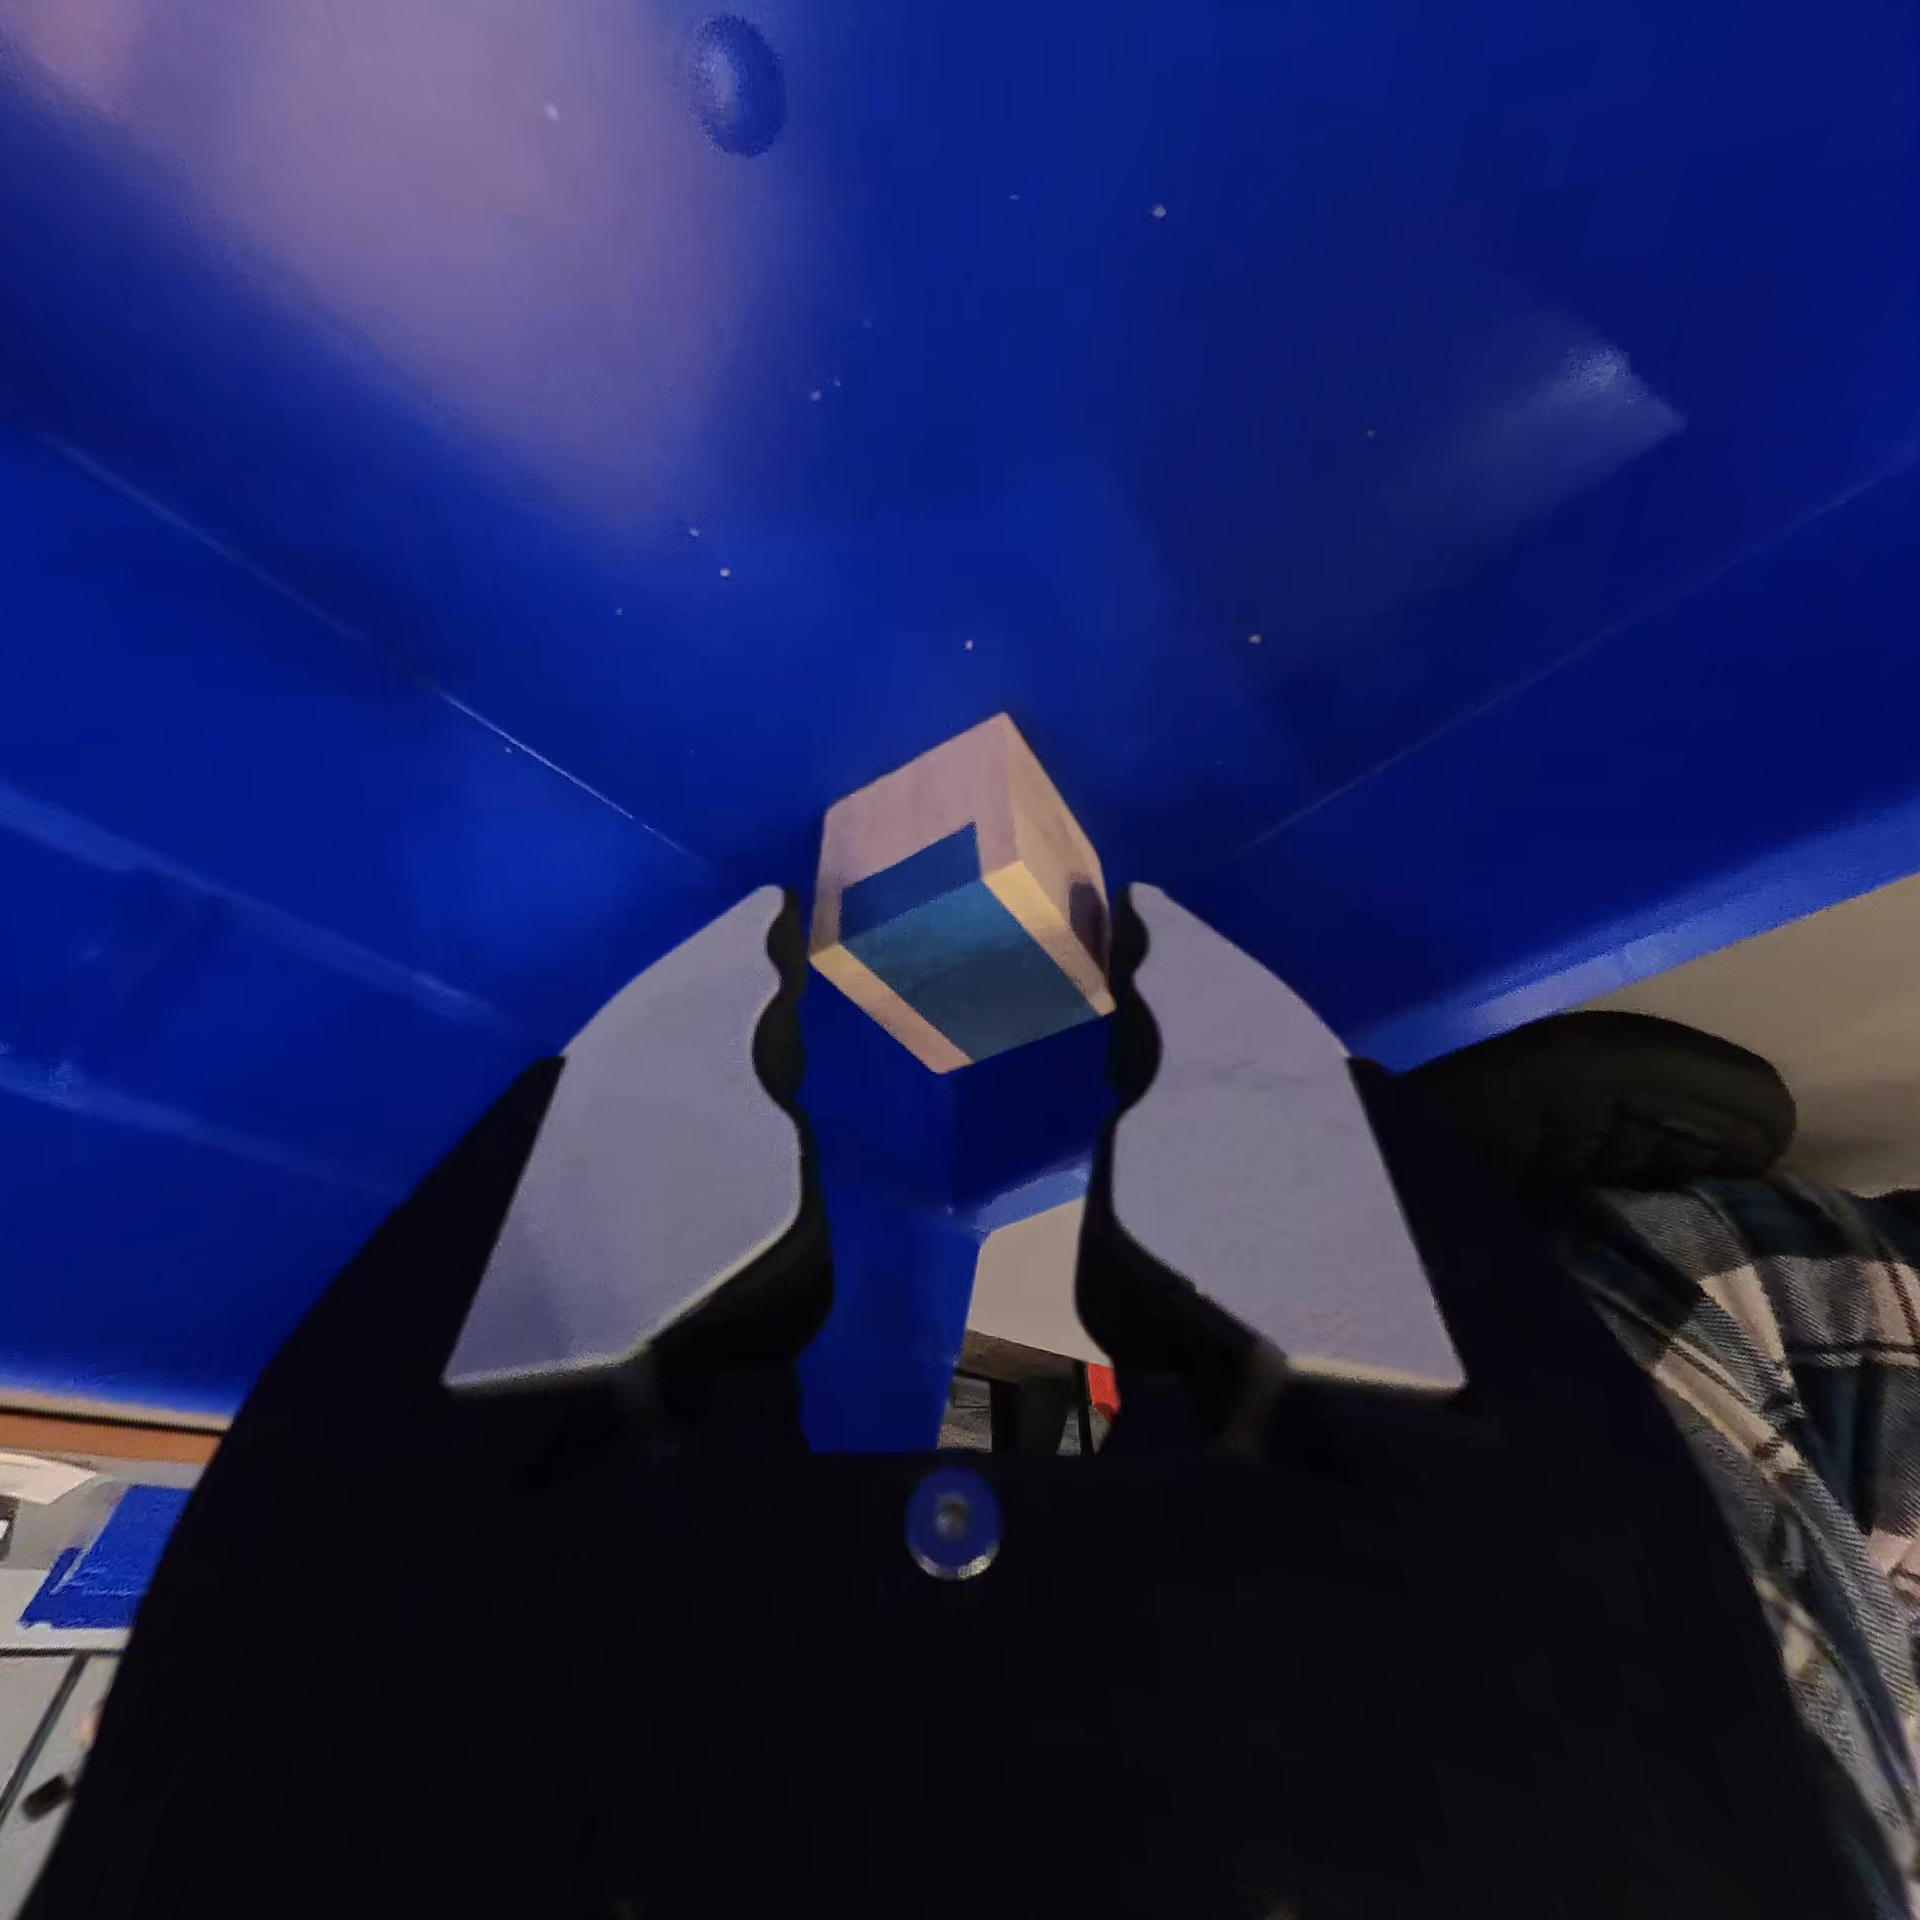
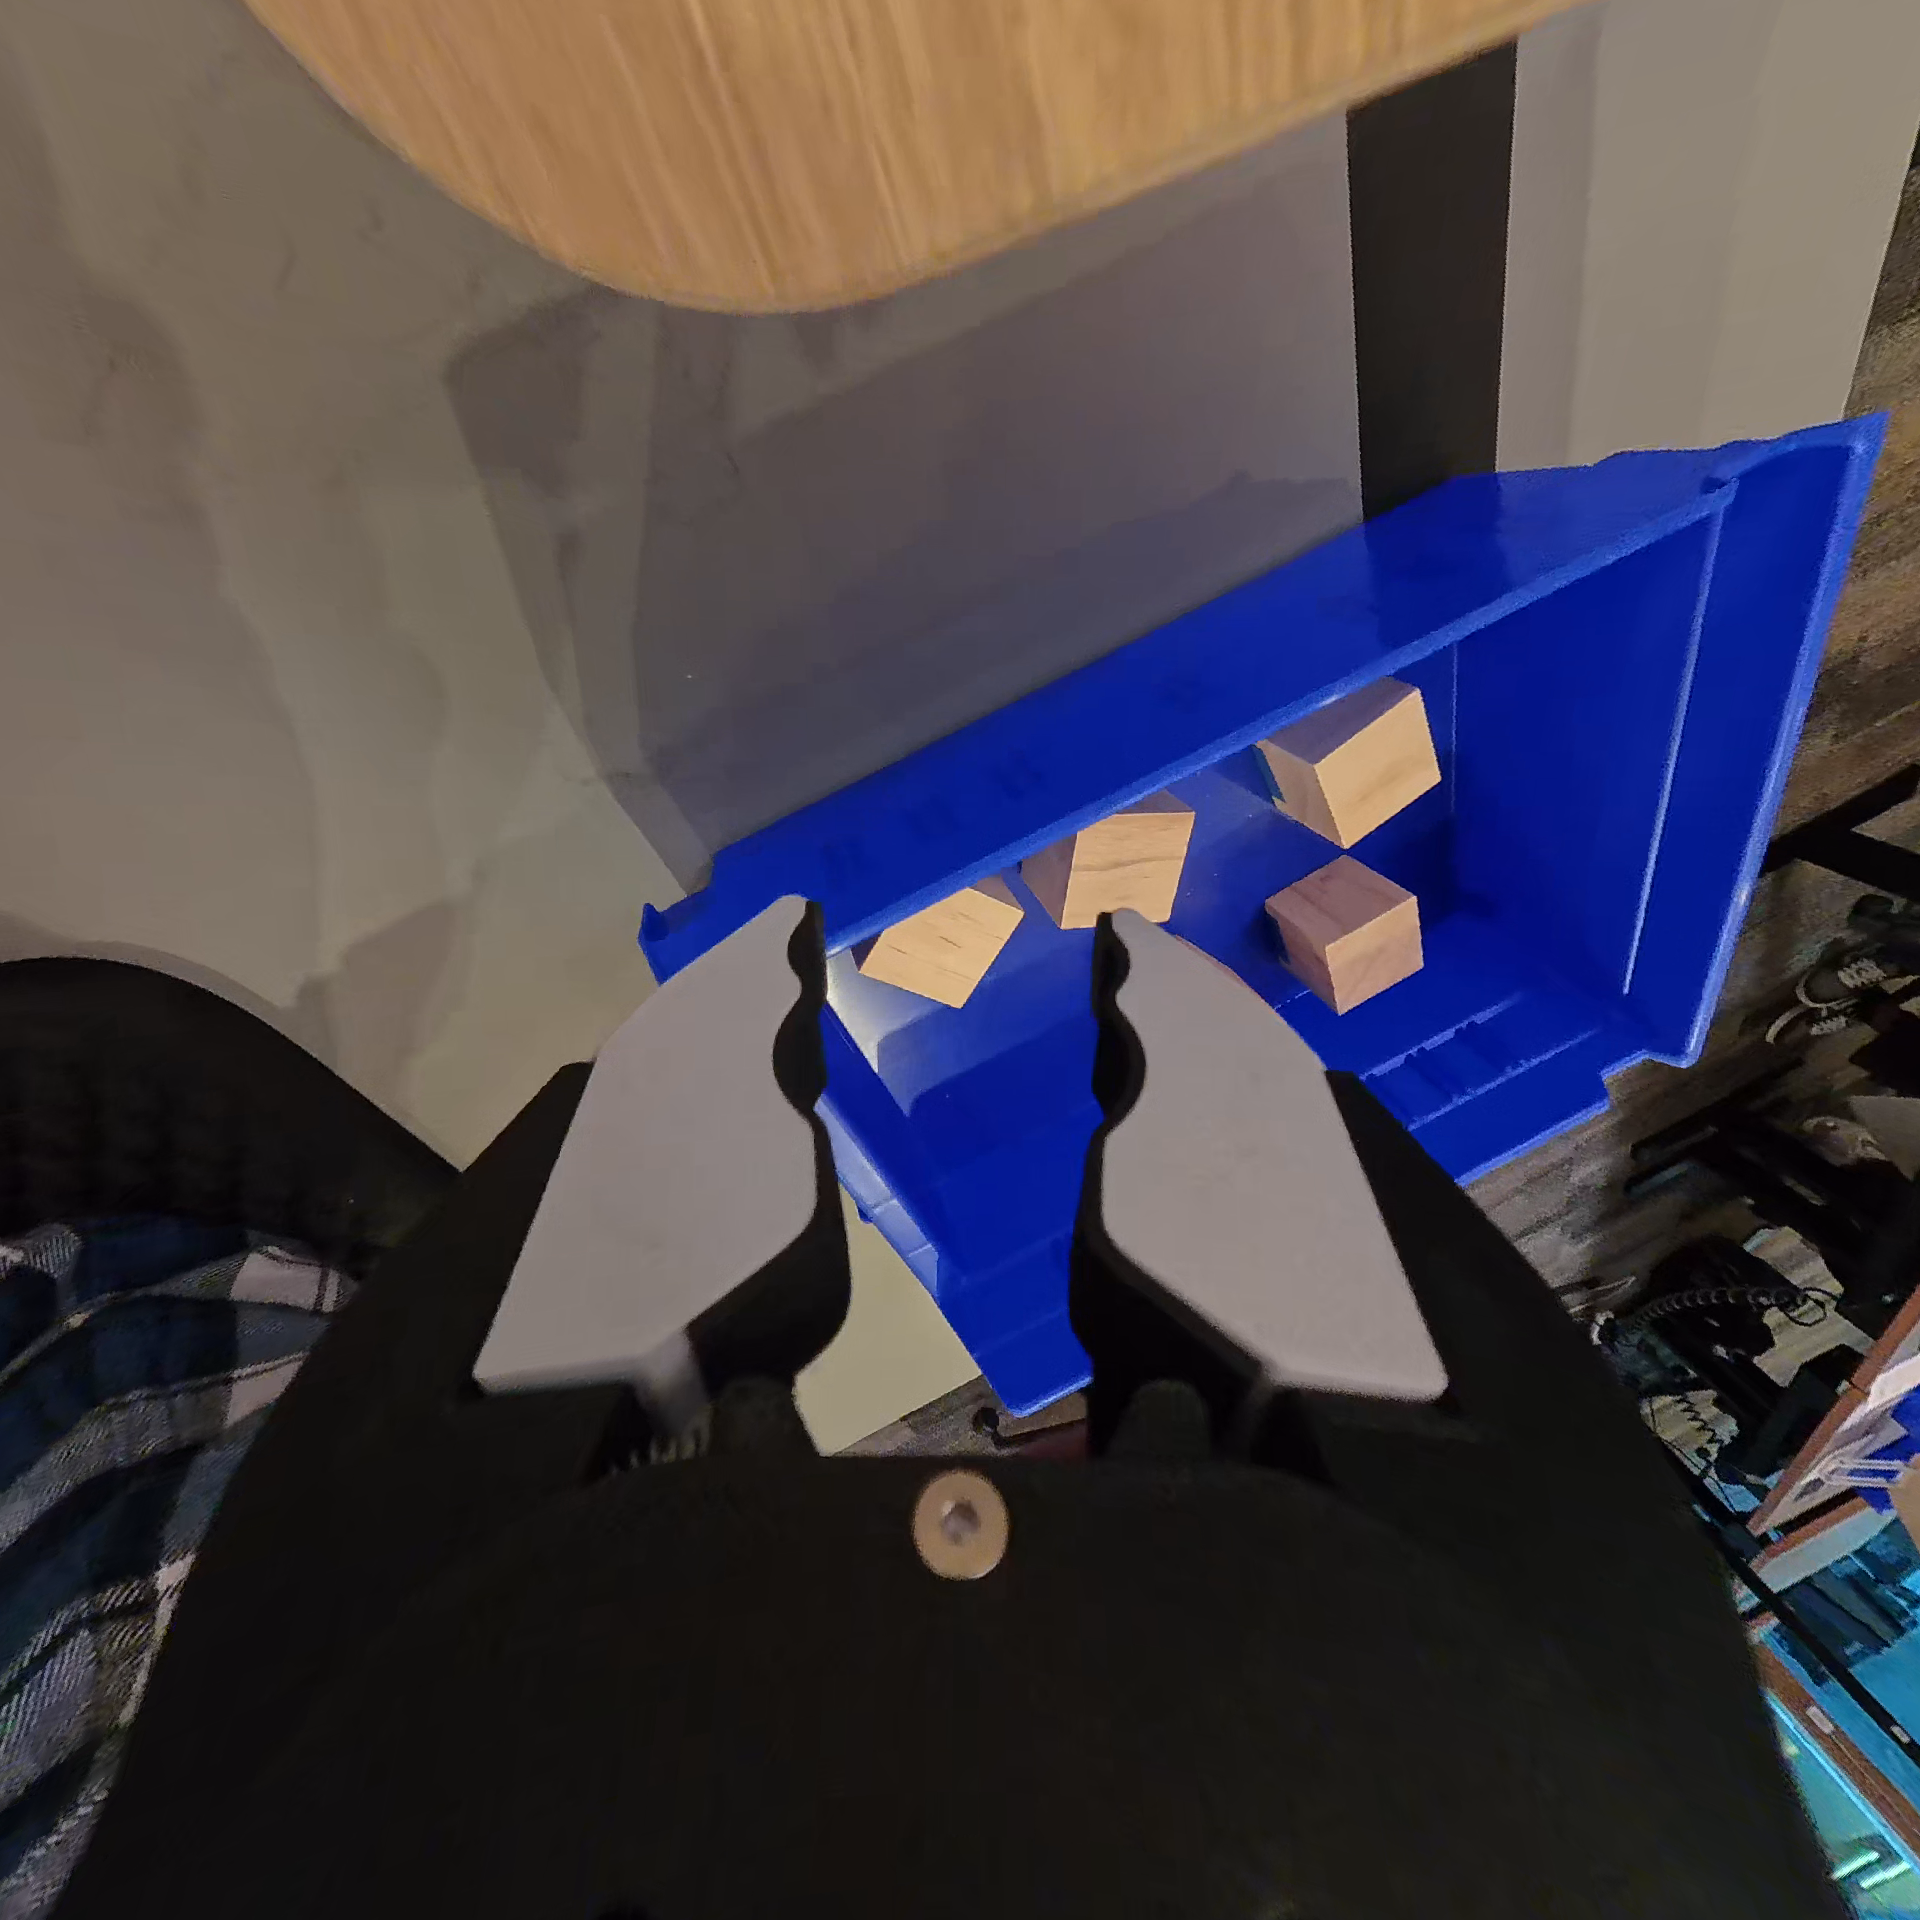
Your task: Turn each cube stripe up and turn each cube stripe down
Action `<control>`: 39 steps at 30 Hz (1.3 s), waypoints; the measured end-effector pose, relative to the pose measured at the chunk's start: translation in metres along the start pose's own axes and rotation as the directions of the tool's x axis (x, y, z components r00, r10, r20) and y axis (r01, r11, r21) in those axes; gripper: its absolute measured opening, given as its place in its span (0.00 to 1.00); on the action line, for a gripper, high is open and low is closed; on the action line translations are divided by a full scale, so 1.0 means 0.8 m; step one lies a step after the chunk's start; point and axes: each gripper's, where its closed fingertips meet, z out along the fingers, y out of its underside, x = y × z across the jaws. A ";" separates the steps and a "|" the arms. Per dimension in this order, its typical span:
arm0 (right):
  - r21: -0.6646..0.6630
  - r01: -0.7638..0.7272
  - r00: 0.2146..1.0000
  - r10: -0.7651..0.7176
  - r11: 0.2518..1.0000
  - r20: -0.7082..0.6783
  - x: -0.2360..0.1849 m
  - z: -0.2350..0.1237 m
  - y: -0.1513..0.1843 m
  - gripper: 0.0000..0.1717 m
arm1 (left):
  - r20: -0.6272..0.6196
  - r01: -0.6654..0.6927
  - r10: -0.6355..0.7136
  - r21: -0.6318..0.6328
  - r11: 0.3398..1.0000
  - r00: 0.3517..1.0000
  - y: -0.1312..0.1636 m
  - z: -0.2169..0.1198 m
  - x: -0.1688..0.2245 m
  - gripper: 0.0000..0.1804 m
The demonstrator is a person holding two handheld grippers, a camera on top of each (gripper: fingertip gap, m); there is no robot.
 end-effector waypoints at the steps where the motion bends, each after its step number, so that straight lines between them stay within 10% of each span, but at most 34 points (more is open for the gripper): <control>1: -0.001 0.003 1.000 -0.003 1.000 -0.002 0.000 0.000 -0.001 0.29 | -0.002 -0.005 0.005 -0.003 1.000 1.000 0.000 0.001 0.000 0.30; 6: 0.047 0.024 0.999 -0.022 0.999 -0.046 0.003 -0.013 -0.012 0.27 | 0.037 -0.047 0.046 0.049 0.998 0.998 -0.003 -0.010 -0.007 0.30; 11: 0.255 0.124 0.970 -0.064 0.959 -0.233 0.012 -0.067 -0.061 0.28 | 0.129 -0.196 0.158 0.387 0.901 0.979 -0.025 -0.095 0.016 0.30; 18: 0.607 0.478 0.816 -0.066 0.635 -0.574 -0.041 -0.192 -0.185 0.34 | 0.367 -0.484 0.364 0.818 0.312 0.856 -0.061 -0.275 0.142 0.29; 25: 0.647 0.710 0.684 -0.053 0.277 -0.728 -0.146 -0.221 -0.274 0.40 | 0.357 -0.347 0.644 0.926 -0.148 0.677 -0.108 -0.342 0.314 0.29; 30: 0.652 0.738 0.666 -0.029 0.175 -0.746 -0.182 -0.217 -0.298 0.40 | 0.274 -0.206 0.792 0.960 -0.191 0.546 -0.133 -0.327 0.382 0.29; 39: 0.676 0.724 0.686 -0.039 0.136 -0.727 -0.198 -0.219 -0.300 0.27 | 0.207 -0.072 0.845 0.978 -0.197 0.494 -0.143 -0.327 0.411 0.29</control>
